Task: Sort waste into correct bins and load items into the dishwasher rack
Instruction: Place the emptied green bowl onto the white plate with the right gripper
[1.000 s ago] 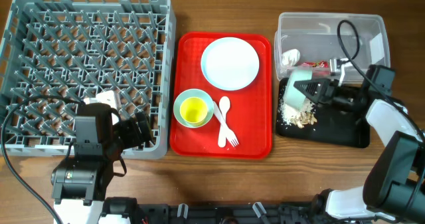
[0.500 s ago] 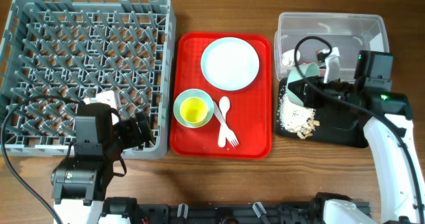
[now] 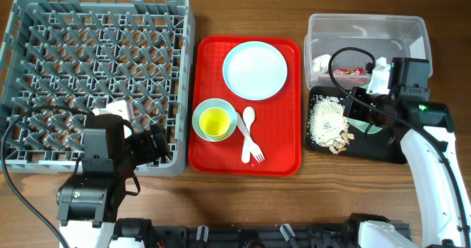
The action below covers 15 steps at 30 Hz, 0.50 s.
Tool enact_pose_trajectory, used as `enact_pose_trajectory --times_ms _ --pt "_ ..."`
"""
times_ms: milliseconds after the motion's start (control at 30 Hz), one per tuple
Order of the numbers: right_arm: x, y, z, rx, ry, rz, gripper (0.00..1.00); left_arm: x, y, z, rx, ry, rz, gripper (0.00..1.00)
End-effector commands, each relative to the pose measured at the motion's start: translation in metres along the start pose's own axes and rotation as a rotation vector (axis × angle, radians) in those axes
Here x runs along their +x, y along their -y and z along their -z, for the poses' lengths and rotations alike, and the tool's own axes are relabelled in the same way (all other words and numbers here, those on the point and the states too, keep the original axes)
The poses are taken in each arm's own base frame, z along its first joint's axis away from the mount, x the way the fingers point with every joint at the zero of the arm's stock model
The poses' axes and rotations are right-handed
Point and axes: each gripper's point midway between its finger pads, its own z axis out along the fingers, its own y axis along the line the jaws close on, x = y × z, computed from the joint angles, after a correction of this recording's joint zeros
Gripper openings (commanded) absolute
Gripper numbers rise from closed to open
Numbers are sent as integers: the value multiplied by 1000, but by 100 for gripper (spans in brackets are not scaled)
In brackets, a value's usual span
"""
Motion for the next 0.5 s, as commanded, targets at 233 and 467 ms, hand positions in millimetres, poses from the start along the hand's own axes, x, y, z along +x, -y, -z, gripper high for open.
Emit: enact_pose_trajectory --times_ms 233,467 --pt "-24 -135 34 -127 91 472 4 -6 5 4 17 17 -12 100" --pt "-28 -218 -40 -229 125 699 4 -6 5 4 17 17 -12 100"
